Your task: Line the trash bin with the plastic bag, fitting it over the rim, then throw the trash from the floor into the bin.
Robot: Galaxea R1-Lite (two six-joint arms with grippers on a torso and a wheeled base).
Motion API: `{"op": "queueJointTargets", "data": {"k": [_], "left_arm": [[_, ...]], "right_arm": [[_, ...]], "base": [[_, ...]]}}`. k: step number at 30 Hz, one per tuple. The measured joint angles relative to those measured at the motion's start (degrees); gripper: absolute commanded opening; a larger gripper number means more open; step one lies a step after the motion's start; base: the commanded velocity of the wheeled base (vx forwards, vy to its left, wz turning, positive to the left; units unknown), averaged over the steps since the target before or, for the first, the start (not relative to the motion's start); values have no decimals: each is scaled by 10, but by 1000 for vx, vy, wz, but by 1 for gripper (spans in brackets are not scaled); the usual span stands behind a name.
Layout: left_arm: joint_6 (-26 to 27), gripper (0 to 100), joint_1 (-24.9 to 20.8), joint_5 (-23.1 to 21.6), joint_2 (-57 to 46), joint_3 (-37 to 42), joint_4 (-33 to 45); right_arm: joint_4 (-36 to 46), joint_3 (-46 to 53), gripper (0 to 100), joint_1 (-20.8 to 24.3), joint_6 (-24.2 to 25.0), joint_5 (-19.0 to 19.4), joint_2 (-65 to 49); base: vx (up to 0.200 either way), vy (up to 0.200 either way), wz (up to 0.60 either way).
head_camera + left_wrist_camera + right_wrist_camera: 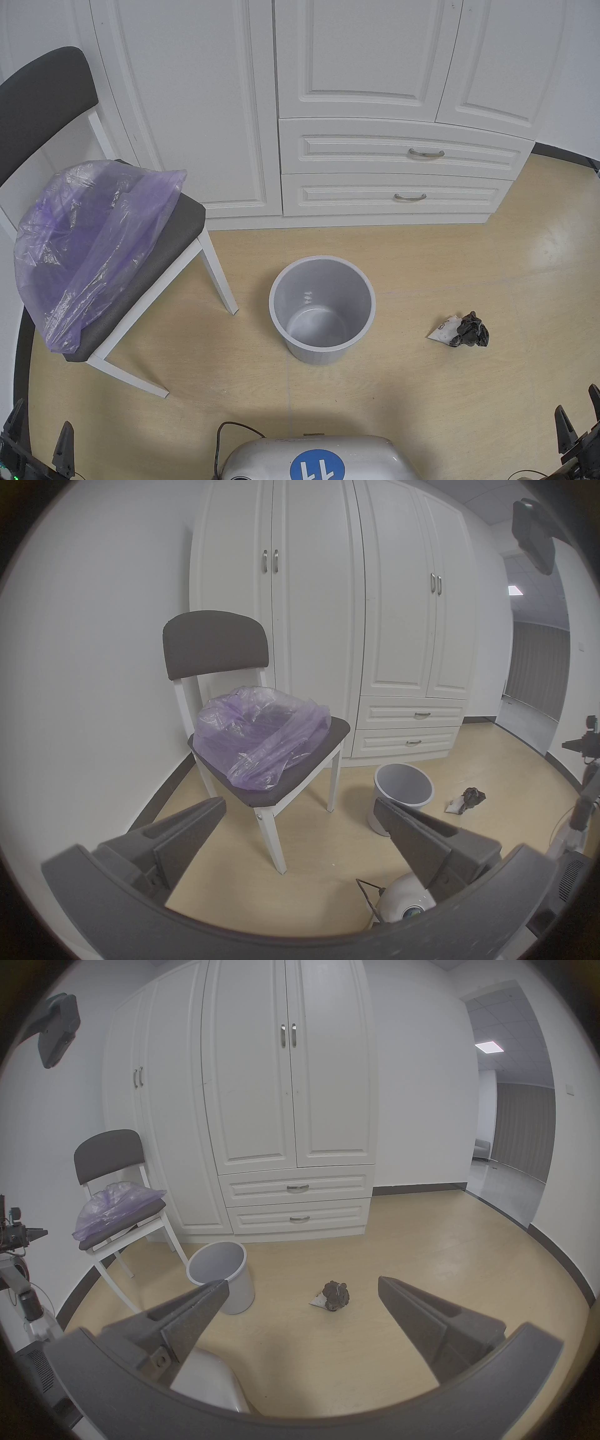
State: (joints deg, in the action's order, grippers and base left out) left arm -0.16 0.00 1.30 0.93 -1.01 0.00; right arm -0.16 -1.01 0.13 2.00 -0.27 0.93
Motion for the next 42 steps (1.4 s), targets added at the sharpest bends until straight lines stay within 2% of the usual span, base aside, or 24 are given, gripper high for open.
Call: {"op": "queueJointTargets", "data": {"k": [27, 42], "left_arm": [[3, 100, 0, -2, 0, 0, 0], [27, 100, 0, -23, 0, 0, 0]], "right_arm": [[1, 0, 100, 0, 0, -2, 0], [3, 0, 100, -1, -47, 16, 0]], "base": [[0, 0, 0], [0, 0, 0]]}}
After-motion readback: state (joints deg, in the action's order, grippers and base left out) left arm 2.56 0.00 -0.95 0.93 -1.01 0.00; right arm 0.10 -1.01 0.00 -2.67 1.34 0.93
